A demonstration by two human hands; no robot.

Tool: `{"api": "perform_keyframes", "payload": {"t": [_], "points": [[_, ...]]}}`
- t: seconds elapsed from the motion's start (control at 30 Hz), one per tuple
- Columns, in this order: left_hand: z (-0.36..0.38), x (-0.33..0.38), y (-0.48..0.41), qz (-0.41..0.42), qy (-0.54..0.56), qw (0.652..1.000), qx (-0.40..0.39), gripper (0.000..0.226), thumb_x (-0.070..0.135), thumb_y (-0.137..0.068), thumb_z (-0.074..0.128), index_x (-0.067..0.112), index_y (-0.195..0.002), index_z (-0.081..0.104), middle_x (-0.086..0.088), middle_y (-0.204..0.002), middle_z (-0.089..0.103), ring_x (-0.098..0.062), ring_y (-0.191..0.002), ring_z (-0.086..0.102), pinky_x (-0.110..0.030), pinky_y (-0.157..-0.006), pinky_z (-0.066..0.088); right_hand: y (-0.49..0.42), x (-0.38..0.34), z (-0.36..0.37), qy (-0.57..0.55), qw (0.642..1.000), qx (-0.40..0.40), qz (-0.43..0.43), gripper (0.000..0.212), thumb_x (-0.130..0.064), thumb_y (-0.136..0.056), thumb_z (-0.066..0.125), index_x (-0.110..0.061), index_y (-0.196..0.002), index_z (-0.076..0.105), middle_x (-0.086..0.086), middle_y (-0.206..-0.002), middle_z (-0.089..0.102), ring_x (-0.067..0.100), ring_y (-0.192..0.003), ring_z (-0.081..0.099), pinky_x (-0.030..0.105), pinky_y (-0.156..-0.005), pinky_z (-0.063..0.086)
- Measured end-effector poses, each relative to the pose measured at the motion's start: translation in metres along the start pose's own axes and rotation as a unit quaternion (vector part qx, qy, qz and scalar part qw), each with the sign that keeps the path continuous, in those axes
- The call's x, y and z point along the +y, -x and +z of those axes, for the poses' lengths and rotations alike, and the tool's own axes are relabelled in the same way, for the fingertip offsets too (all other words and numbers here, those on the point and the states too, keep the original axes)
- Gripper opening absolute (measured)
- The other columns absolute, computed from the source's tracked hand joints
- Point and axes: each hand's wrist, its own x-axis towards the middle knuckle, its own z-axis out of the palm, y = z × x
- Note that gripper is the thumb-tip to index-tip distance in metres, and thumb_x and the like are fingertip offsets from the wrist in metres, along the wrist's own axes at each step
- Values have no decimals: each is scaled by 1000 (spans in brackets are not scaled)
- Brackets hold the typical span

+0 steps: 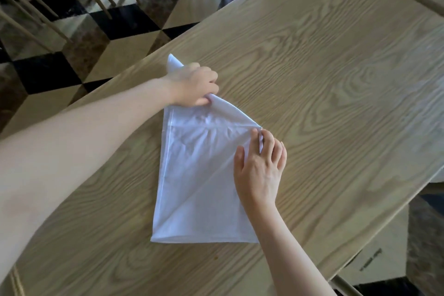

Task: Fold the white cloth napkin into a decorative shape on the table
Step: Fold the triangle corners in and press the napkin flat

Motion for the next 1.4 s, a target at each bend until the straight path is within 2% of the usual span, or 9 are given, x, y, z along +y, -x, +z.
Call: {"api": "perform_keyframes", "payload": {"t": [0.2, 0.33, 0.43, 0.53, 0.67, 0.8, 0.93, 1.2, 1.4], "points": [[-40, -13, 19, -2, -7, 987, -159, 15, 33, -88, 50, 22, -79, 44, 1, -75, 59, -25, -72, 55, -32, -61, 35, -1, 0, 1, -3, 1000, -8, 3, 49, -31, -90, 42, -4, -131, 47, 12, -128, 50, 27, -115, 37, 44, -108, 26], [-68, 12, 57, -3, -88, 976, -197, 13, 33, -94, 41, 20, -97, 43, 1, -92, 59, -24, -73, 54, -30, -52, 32, -1, 0, 1, -13, 1000, -9, 8, 49, -31, -90, 40, -5, -131, 46, 11, -129, 49, 26, -116, 36, 44, -108, 25], [-55, 32, 92, 13, -66, 993, -99, 12, 24, -88, 57, 16, -94, 51, -2, -81, 56, -24, -53, 48, -23, -41, 14, -1, 1, 1, -19, 1000, -10, 8, 49, -30, -90, 39, -4, -131, 46, 10, -130, 49, 26, -117, 36, 44, -108, 26], [-39, 44, 122, -4, -9, 1000, -6, 30, 2, -55, 83, 10, -75, 62, -7, -56, 50, -25, -30, 42, -18, -37, 9, -1, 1, 3, -20, 1000, -6, 6, 48, -28, -92, 38, -4, -132, 46, 9, -130, 49, 25, -117, 36, 43, -109, 25], [-8, 90, 149, -77, 38, 996, 6, 60, -12, -33, 78, 13, -86, 63, -5, -62, 50, -23, -36, 49, -20, -31, 23, 0, 2, 5, -20, 1000, 1, 5, 46, -24, -94, 36, -1, -132, 45, 9, -130, 50, 25, -116, 37, 42, -109, 23], [8, 153, 166, -142, 86, 984, 61, 58, -9, -42, 57, 13, -96, 56, -3, -62, 48, -17, -37, 48, -17, -28, 24, 0, 1, 7, -18, 1000, 6, 8, 42, -20, -95, 40, 0, -131, 45, 9, -129, 50, 25, -116, 37, 43, -109, 26], [23, 197, 165, -236, 140, 960, 64, 88, -15, -29, 67, 12, -110, 48, -4, -68, 51, -17, -47, 54, -16, -30, 27, -1, 3, 7, -25, 1000, 1, 12, 41, -20, -96, 40, -1, -131, 46, 8, -130, 50, 24, -116, 37, 44, -108, 28], [31, 204, 176, -320, 130, 929, 130, 71, -20, -48, 70, 9, -112, 59, -10, -69, 54, -24, -52, 56, -27, -35, 42, -1, 5, 5, -61, 998, -1, 16, 40, -17, -94, 40, -1, -130, 47, 8, -129, 51, 22, -114, 35, 42, -109, 26], [35, 195, 181, -330, 63, 934, 125, 54, -6, -86, 20, 12, -110, 65, -7, -75, 55, -26, -60, 52, -35, -50, 45, -3, 7, -1, -136, 990, 1, 34, 37, -10, -90, 42, -6, -126, 51, 4, -130, 53, 25, -114, 39, 39, -107, 26]]}}
